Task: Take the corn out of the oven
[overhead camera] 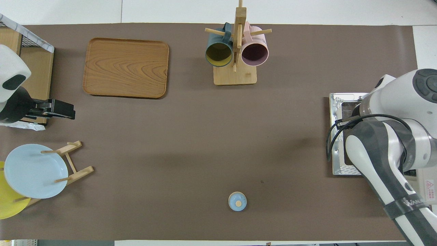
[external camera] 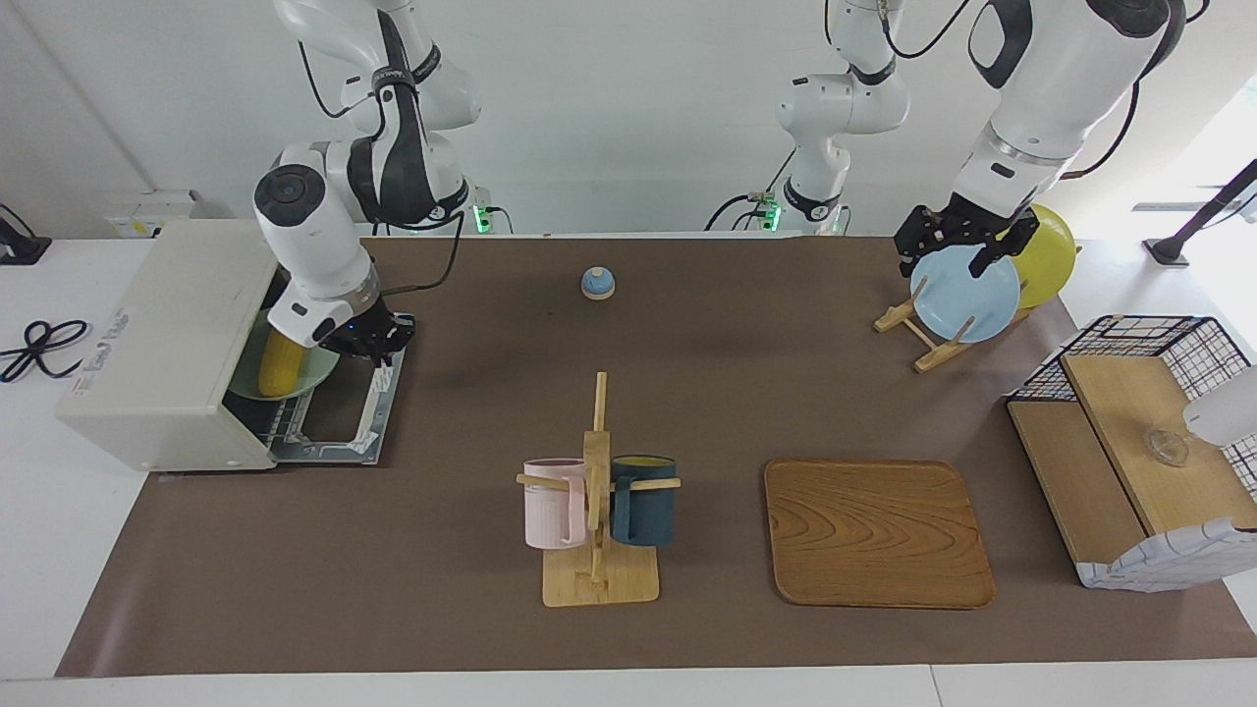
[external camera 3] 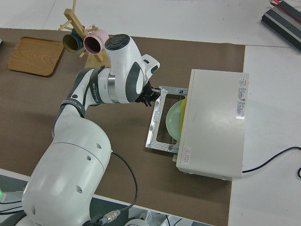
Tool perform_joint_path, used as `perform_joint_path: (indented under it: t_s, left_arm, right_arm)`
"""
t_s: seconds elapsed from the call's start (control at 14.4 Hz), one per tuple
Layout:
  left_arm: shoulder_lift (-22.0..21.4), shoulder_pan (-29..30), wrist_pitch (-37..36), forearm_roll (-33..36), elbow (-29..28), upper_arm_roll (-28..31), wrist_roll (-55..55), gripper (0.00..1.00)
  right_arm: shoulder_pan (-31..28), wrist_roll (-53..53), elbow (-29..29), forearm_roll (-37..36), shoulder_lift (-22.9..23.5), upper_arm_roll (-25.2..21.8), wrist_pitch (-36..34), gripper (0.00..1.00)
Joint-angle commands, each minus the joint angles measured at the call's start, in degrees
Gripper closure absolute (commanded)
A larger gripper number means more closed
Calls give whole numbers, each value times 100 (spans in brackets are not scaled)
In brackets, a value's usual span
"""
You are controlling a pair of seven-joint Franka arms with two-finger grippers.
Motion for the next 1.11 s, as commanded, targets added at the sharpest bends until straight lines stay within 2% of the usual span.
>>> perform_joint_path:
  t_s: [0.0, 0.35, 0.56, 0.76, 1.04]
  left_arm:
    - [-98, 74, 69, -30, -121, -47, 2, 0]
    - [-107, 74, 156, -47, -173, -47, 2, 0]
    - [-107, 74, 183, -47, -173, -47, -6, 0]
    - [-107, 74, 192, -47, -208, -47, 2, 0]
    - [-107, 74, 192, -47, -208, -47, 2, 0]
  right_arm:
    - [-363, 36, -344, -333, -167, 44, 16, 81]
    - [-505, 28, -643, -334, -290, 53, 95, 76]
    - [-531, 10, -749, -334, -334, 44, 165, 75]
    - [-628, -25, -1082, -334, -439, 53, 587, 75]
    - [-663, -43, -1136, -334, -466, 44, 605, 74]
